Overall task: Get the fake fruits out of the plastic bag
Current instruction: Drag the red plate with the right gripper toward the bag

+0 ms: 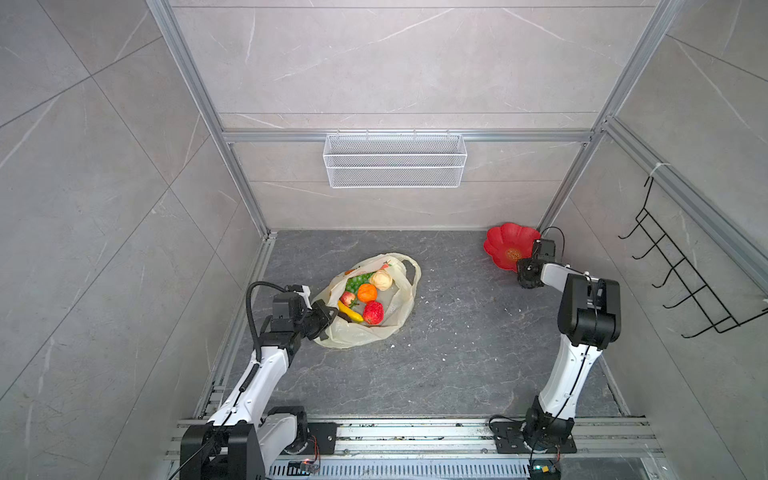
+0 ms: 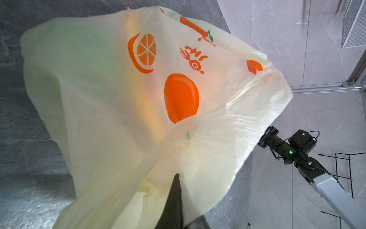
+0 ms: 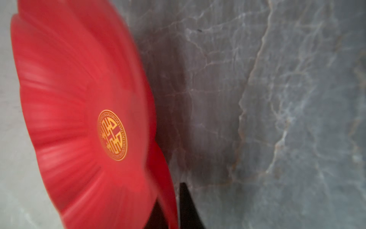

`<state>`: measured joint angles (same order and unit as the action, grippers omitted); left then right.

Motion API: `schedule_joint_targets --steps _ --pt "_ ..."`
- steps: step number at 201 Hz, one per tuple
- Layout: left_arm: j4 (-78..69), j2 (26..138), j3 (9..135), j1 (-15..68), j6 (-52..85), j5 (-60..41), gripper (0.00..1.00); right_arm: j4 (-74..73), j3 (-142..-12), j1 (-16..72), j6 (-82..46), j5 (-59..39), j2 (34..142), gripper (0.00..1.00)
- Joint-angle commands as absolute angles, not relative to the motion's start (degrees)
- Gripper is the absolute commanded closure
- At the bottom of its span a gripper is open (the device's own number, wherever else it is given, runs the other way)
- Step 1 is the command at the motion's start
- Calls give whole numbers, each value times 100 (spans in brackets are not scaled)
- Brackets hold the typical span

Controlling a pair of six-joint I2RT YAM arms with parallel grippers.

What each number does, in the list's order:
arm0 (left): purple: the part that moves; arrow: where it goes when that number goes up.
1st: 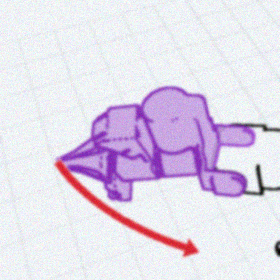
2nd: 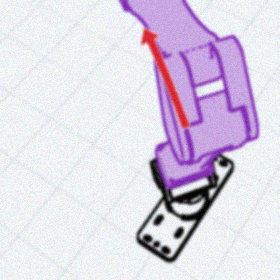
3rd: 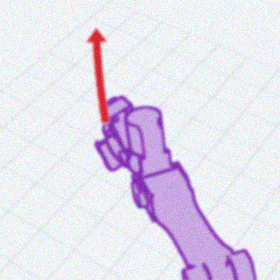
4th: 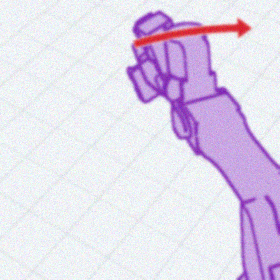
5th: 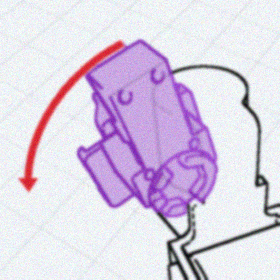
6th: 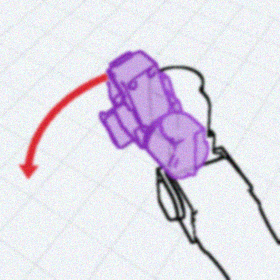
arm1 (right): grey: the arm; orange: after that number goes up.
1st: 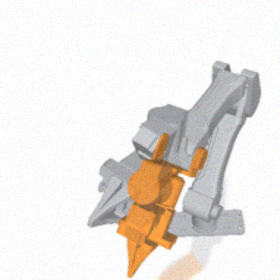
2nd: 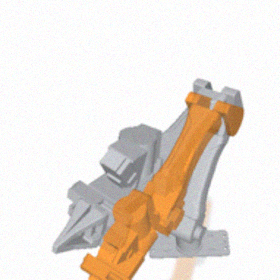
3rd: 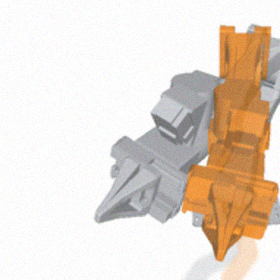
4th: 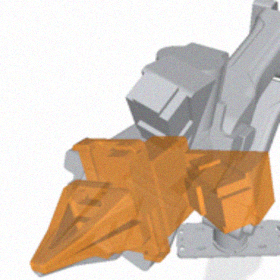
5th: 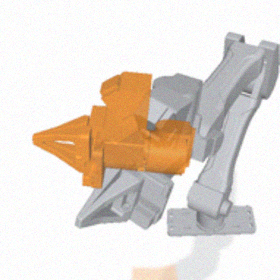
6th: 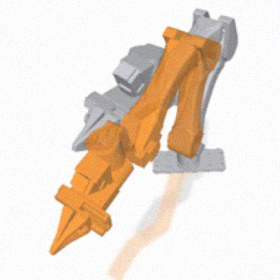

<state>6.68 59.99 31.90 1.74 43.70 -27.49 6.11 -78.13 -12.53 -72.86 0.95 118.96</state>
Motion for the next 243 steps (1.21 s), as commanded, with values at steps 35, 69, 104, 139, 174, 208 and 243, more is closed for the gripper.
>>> schedule_joint_targets --steps 35,69,104,139,174,208,243 --pt "1324 5785 3554 195 4236 -2418 100 156 -6233 -1206 -7263 -548 10663 97" --pt "1362 5770 3579 196 4244 -2346 100 176 -5278 -1151 -6920 -1008 9659 98" --pt "1371 5830 3634 195 4207 -2364 100 458 -4421 -1099 -6276 -1690 8546 99" --pt "1310 6056 3724 190 4183 -2360 100 1328 -4017 -1025 -5361 -2306 7614 99" --pt "1308 6194 3779 196 4161 -2346 100 2294 -3822 -830 -4589 -2692 6684 99" --pt "1332 6243 3766 191 4147 -2260 100 3062 -3696 -212 -3880 -2824 6009 98" --pt "1427 6216 3815 198 4155 -2174 100 3448 -3522 420 -3564 -2813 5564 98"
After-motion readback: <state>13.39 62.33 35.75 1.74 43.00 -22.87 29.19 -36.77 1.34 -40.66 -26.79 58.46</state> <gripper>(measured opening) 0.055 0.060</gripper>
